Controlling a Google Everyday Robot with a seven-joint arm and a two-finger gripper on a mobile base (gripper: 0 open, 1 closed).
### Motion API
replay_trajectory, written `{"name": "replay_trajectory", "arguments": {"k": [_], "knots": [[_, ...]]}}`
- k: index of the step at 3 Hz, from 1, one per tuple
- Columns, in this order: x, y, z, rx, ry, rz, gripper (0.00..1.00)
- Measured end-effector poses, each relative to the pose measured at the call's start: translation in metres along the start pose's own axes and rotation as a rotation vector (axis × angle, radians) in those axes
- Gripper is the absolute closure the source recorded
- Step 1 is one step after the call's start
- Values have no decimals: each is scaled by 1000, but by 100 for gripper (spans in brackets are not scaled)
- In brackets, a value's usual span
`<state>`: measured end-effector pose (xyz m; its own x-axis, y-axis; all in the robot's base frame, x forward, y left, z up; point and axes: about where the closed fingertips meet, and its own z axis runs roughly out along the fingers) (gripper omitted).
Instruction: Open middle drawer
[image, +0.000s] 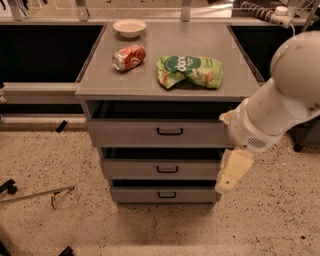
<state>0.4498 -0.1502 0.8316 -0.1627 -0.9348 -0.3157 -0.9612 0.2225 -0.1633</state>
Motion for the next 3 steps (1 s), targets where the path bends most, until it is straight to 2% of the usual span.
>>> {"name": "replay_trajectory", "arguments": {"k": [1, 2, 3], "knots": [[-2, 21, 82, -44, -76, 16, 0], [-3, 21, 82, -45, -76, 16, 0], [-6, 17, 111, -47, -164, 12, 0]]}}
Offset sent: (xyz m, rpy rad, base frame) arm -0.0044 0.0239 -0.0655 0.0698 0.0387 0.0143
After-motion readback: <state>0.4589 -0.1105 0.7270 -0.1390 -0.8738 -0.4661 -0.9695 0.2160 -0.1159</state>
